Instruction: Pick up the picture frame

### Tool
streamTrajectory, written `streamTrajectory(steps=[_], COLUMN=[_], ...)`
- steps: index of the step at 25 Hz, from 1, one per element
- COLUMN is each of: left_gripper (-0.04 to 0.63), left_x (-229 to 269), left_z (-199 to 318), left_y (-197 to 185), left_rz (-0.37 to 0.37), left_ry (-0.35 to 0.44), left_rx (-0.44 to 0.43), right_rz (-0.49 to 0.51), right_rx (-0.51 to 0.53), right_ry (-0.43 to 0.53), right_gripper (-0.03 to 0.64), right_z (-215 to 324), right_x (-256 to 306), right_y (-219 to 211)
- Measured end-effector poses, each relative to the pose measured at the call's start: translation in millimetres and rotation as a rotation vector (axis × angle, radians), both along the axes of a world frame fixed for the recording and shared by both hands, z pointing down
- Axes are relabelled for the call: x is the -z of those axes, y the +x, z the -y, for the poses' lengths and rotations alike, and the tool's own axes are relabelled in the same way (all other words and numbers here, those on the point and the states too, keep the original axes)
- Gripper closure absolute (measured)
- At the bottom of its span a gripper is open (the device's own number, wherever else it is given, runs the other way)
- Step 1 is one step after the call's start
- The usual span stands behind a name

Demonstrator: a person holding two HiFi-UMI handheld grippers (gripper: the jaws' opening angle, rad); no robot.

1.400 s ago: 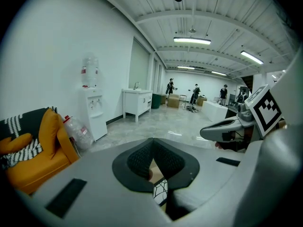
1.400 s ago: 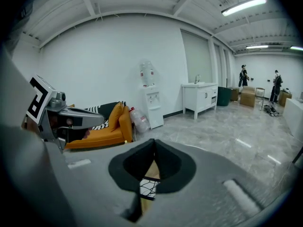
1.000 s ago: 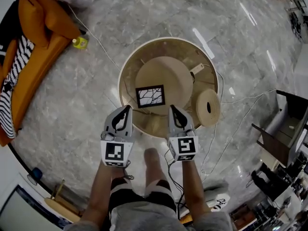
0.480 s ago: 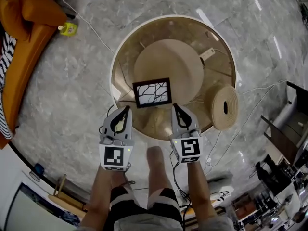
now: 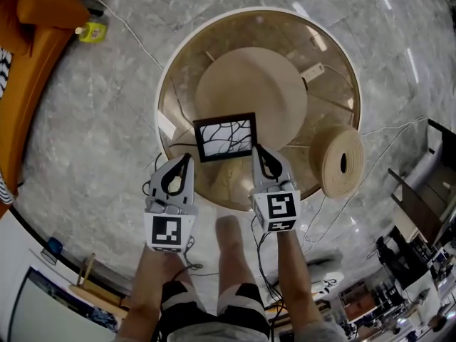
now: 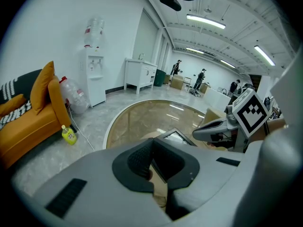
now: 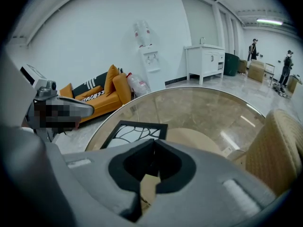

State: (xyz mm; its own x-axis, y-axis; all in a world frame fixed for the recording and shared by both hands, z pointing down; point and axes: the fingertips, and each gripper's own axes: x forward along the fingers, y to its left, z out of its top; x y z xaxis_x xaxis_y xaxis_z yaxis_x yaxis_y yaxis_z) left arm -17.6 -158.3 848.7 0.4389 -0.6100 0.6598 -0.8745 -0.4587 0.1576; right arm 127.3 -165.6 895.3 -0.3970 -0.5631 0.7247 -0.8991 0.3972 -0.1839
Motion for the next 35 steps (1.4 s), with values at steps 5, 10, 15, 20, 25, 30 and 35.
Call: streamTrajectory(steps=[5,10,15,20,25,30,35], left_gripper=[0.578,0.578,0.578,0.578,0.578,0.578,0.578], left_x=[-2.0,-4.7,-8.9,-11.7,-12.4,-13.9,-11.5], left_z=[0.4,-1.2,-2.5,-3.3,-6.0,-5.5,-7.8], left_y=[-3.7,-5.6,-10.0,-11.4,-11.5,-10.7,-13.2], left_rz=[-0.004,-0.014,-0.009,-0.026,-0.009,-0.015,-0.009], left_ry=[-0.015,-0.033,-0.027,-0.073,-0.032,-0.053,-0.045], left_rx=[0.024,0.04,0.033,0.088,0.033,0.06,0.062], right_rz=[0.002,-0.019,-0.028,-0.024,-0.041,-0.057,-0.039], right_rx=[0.023,0.004,0.003,0.001,-0.02,-0.002,-0.018], right_ry=[-0.078,-0.099,-0.109,-0.118,-0.124,-0.1,-0.097], right_gripper=[0.48,0.482,0.482,0.485,0.537,0.554,0.554], right_z=[1.8,4.7,2.5,3.3,4.8,10.9,7.3], right_x=[-19.3,-29.5,-38.5,-42.2,-39.8,-39.7,-38.7], right_y=[-4.2,-3.2,-3.5,-4.0,0.1,-2.5,-1.1])
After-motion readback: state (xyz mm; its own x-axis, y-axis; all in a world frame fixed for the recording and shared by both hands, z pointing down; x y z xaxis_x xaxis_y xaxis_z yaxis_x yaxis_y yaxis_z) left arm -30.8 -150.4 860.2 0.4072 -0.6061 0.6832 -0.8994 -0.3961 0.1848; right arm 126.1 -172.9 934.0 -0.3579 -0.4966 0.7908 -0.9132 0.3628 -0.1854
